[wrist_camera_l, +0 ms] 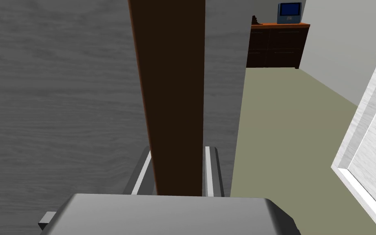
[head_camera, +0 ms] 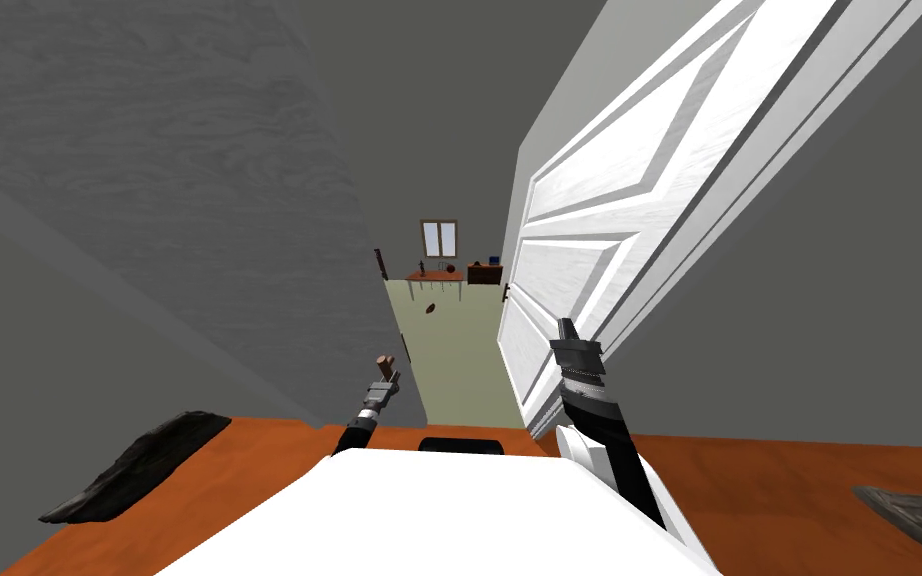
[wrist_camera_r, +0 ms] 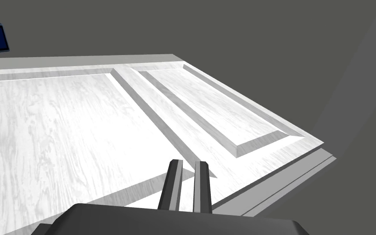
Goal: Push the door open
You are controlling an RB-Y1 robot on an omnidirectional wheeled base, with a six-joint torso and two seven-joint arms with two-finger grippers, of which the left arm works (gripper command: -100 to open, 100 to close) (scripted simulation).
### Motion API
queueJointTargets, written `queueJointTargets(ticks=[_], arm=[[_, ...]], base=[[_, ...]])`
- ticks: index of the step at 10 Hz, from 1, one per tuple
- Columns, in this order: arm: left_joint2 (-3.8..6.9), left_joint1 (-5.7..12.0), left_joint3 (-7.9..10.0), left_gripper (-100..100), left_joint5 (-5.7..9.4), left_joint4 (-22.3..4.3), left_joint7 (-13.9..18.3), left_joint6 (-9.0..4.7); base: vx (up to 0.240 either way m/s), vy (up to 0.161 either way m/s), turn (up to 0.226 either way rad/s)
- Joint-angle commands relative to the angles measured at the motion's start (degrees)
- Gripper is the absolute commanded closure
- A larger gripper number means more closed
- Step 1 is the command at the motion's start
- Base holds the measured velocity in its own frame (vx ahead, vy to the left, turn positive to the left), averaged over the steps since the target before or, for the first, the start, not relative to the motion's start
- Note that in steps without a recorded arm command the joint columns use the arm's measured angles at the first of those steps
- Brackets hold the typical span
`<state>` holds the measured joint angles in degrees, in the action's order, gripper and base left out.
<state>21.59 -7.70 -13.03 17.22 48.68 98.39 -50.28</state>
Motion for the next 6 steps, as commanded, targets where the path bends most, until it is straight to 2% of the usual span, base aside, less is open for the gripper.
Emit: queueJointTargets(ticks=[1, 3, 6], arm=[[-0.29, 0.60, 0.94, 100, 0.47, -0.19, -0.66, 0.06], [-0.71, 0.97, 1.76, 100, 0.90, -0.52, -1.33, 0.28], [-1.83, 1.93, 3.91, 100, 2.05, -1.38, -3.10, 0.86]], base=[[0.169, -0.020, 0.043], [0.168, -0.023, 0.020], [0.197, -0.027, 0.022]])
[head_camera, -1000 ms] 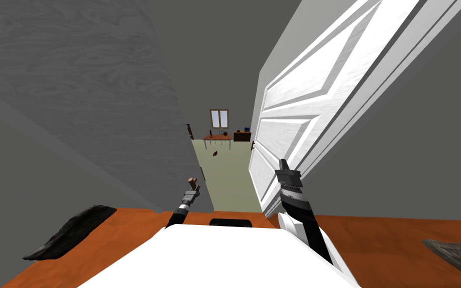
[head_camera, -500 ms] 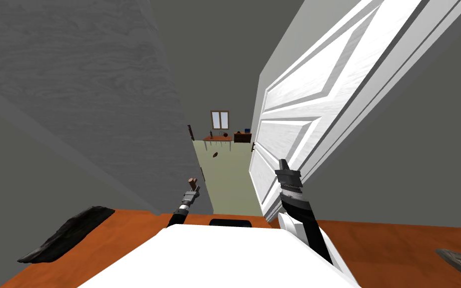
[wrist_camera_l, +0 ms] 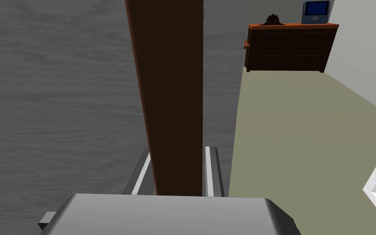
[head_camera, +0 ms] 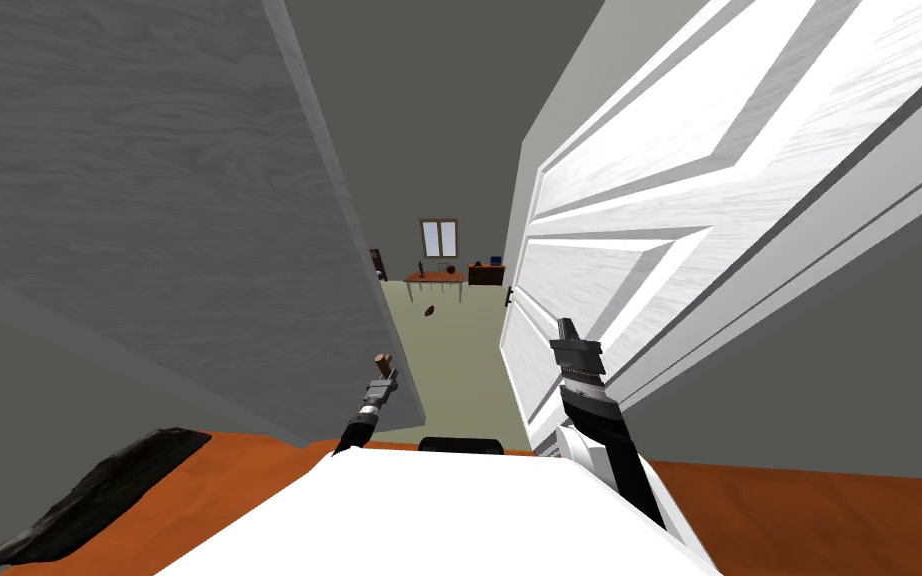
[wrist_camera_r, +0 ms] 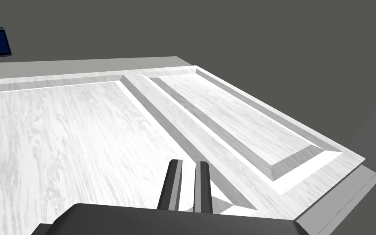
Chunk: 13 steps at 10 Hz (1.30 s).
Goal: Push the door open
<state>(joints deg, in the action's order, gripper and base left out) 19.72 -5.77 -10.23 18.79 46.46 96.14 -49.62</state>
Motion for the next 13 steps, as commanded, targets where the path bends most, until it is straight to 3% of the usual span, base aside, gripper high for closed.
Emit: queueJointTargets(ticks=[1, 13], arm=[[-0.39, 0.37, 1.95, 100, 0.91, 0.51, -1.53, 0.42], [-3.95, 3.43, 8.81, 100, 4.55, -2.23, -7.16, 2.28]], base=[[0.198, -0.011, 0.047], [0.128, -0.020, 0.034]])
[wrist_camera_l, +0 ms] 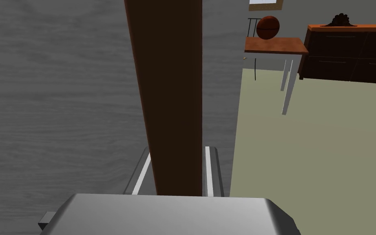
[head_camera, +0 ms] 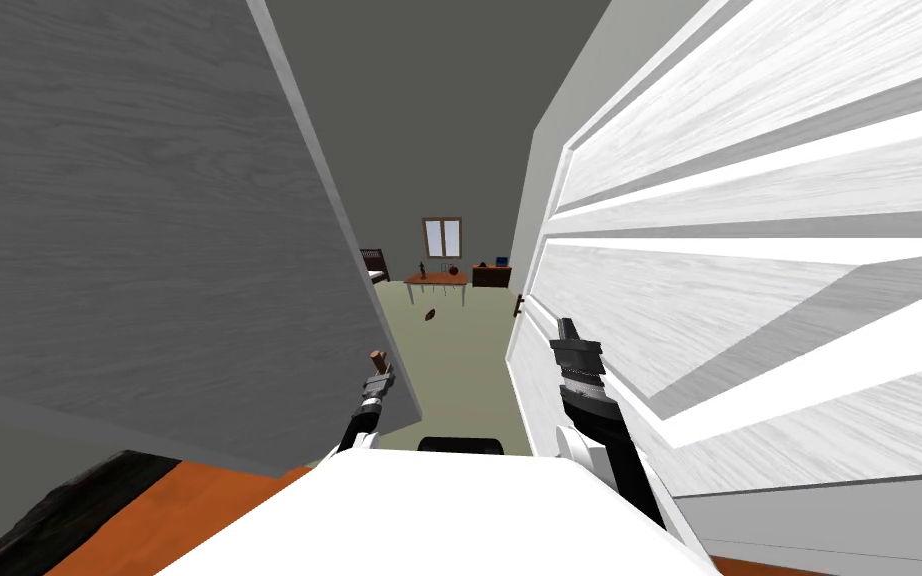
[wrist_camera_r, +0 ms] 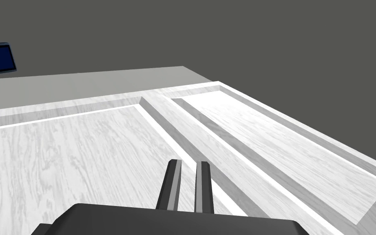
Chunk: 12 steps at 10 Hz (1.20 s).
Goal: Push the door open
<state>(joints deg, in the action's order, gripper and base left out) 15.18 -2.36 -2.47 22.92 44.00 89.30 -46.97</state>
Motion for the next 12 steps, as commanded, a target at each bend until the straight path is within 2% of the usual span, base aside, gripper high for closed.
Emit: queueJointTargets(ticks=[1, 8, 10, 11, 12], arm=[[0.14, 0.41, 1.93, 100, 0.89, -0.12, -1.03, -0.13], [-2.13, 2.35, 6.31, 100, 3.21, -1.88, -4.62, 1.05], [-2.55, 2.71, 7.11, 100, 3.64, -2.20, -5.28, 1.27], [-2.53, 2.80, 6.57, 100, 3.39, -3.00, -4.76, 0.92], [-2.90, 2.41, 7.80, 100, 4.55, -2.42, -5.92, 0.71]], base=[[0.165, -0.017, 0.039], [0.168, -0.018, 0.043], [0.167, -0.029, 0.047], [0.083, -0.012, 0.021], [0.144, 0.041, -0.062]])
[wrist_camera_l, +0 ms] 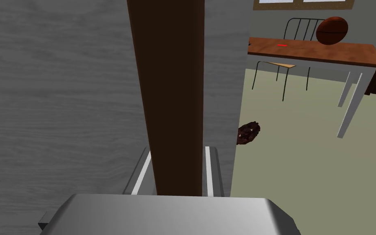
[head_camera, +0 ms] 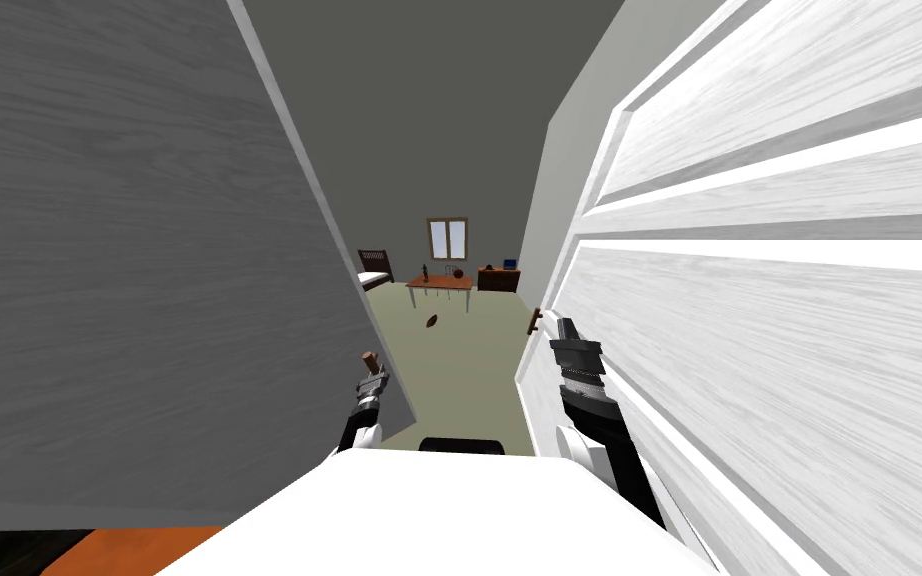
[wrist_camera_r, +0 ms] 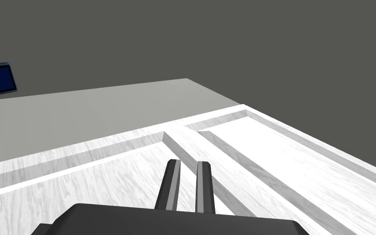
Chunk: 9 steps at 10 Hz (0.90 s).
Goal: Push the door open
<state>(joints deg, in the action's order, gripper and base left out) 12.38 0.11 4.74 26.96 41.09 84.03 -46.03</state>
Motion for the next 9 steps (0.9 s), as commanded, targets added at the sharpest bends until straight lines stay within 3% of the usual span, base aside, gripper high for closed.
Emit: queueJointTargets(ticks=[1, 4, 6, 7, 9], arm=[[-0.23, -0.19, 0.90, 100, 0.83, 0.66, -0.97, -0.29], [-1.25, -1.23, 3.42, 100, 3.39, 1.99, -3.52, -0.76], [-1.46, -1.44, 3.95, 100, 3.93, 2.28, -4.05, -0.86], [-2.14, -2.12, 5.61, 100, 5.61, 3.15, -5.73, -1.17], [-2.38, -2.37, 6.19, 100, 6.20, 3.47, -6.33, -1.28]], base=[[0.185, 0.042, -0.058], [0.170, 0.055, -0.070], [0.117, 0.048, -0.035], [0.175, 0.065, -0.106], [0.111, 0.059, -0.056]])
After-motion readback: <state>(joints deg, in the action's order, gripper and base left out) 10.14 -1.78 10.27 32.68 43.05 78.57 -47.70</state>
